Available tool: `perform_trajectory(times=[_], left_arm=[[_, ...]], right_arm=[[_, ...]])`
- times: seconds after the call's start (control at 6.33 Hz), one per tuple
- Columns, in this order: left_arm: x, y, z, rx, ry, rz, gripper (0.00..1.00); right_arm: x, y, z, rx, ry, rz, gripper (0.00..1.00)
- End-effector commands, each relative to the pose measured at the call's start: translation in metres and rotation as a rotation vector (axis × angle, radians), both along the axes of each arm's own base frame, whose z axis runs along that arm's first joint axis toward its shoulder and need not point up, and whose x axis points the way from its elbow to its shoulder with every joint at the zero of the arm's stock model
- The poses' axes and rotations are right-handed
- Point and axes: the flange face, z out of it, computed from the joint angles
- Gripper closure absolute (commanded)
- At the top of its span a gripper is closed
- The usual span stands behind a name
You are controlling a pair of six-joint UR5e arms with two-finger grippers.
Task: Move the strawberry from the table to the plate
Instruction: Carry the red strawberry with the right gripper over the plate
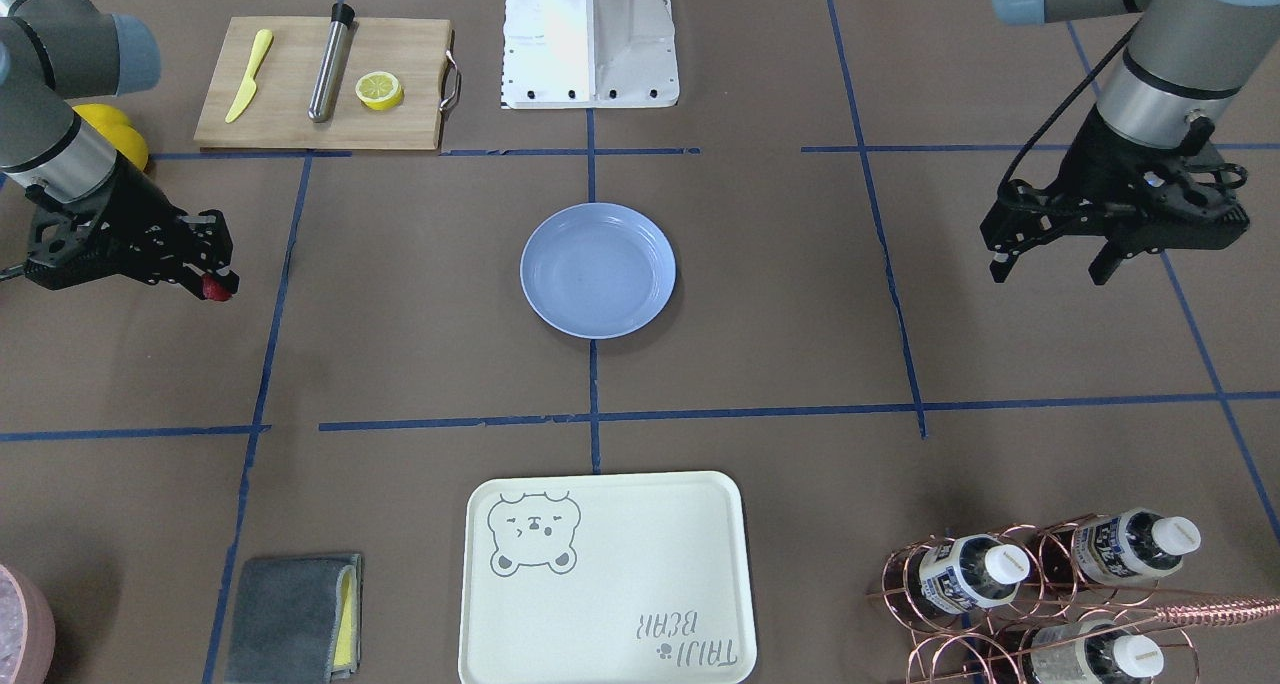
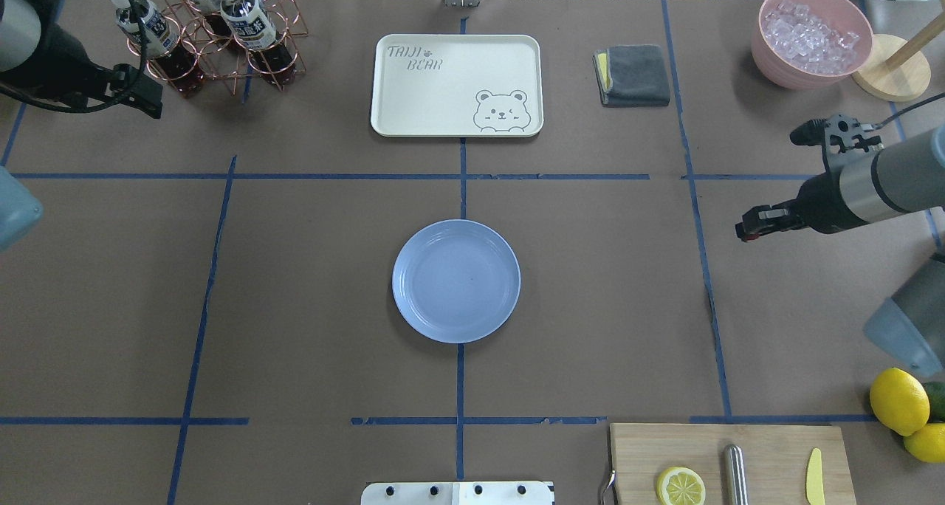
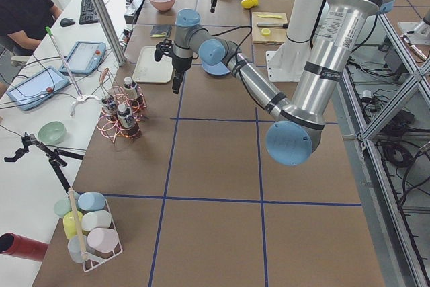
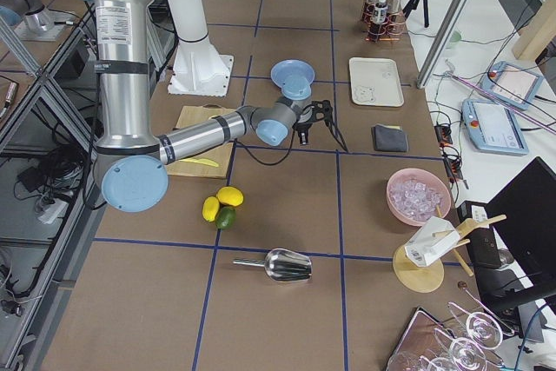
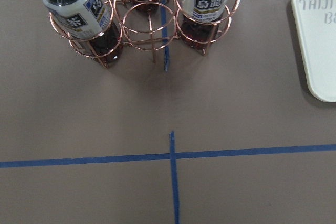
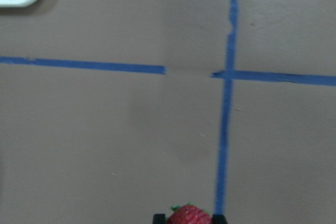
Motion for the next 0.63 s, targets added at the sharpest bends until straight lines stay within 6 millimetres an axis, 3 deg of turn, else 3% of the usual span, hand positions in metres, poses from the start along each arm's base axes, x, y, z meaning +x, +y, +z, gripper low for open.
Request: perform_trajectory(times=[0.0,0.16,0.32,0.47], left_arm=[[-0.061,-0.034,0.054,0.051,-0.107,0.069,0.0],[-0.089,-0.034,0.095,0.043,-0.15,0.104,0.0],[-0.1,-0.023,0.124,0.05,-0.165,0.128,0.0],[-0.114,-0.011,0.151,0.033,-0.178,0.132,0.0]], right_arm=[[-0.1,-0.009,-0.136,-0.103,-0.041,-0.005,1.0],[-0.156,0.011,-0.185,-0.075,0.012,-0.019,1.0],[-0.197,0.036,-0.198,-0.045,0.049,-0.029,1.0],[-0.239,0.043,-0.207,-0.054,0.068,-0.029,1.0]])
